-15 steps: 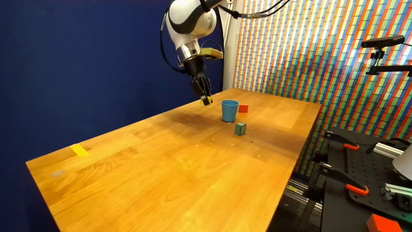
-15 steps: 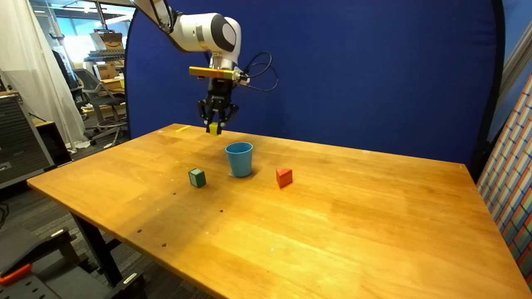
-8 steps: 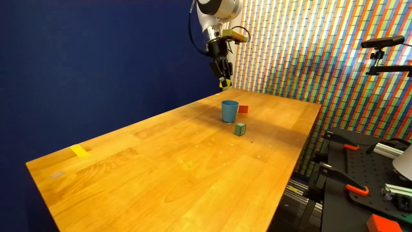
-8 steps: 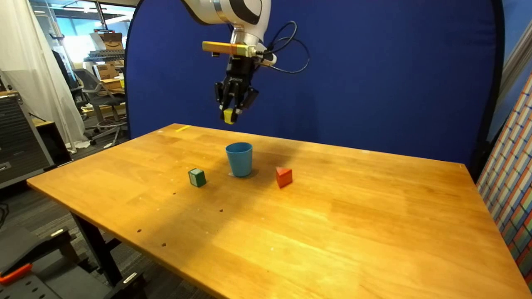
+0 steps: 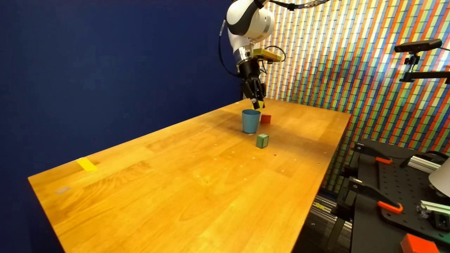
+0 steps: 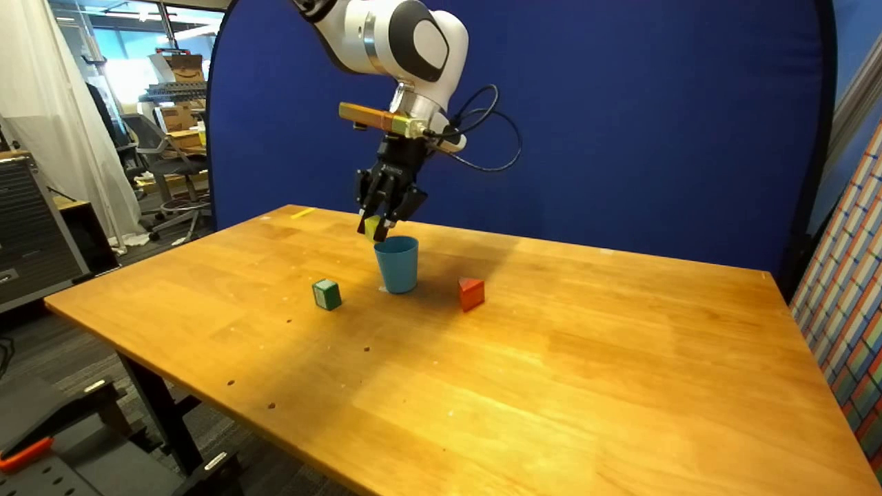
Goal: Put the yellow cube inside the blue cup
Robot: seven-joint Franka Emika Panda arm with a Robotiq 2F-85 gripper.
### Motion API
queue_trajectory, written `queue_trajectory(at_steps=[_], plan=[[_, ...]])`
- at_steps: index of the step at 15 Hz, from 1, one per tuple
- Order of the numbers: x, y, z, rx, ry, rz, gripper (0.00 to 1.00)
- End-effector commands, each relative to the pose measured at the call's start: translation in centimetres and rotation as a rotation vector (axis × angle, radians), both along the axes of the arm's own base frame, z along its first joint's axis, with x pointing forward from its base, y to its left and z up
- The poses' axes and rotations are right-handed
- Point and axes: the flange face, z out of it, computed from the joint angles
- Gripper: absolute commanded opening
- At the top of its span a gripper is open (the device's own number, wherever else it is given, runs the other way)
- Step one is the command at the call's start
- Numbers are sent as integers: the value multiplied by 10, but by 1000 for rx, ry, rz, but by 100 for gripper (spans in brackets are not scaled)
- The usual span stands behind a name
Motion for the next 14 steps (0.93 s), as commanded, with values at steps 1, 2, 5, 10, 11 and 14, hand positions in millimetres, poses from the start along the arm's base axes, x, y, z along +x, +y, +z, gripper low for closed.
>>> queue_trajectory(at_steps=[1, 2, 5, 10, 11, 14], plan=[[-3, -2, 5, 22, -16, -26, 64], [-3, -3, 9, 19, -20, -27, 73], [-9, -4, 22, 51, -32, 1, 96], [-9, -1, 28, 89, -50, 81, 100], [-13, 0, 35, 106, -59, 97, 100], [-23, 1, 47, 119, -67, 114, 100]])
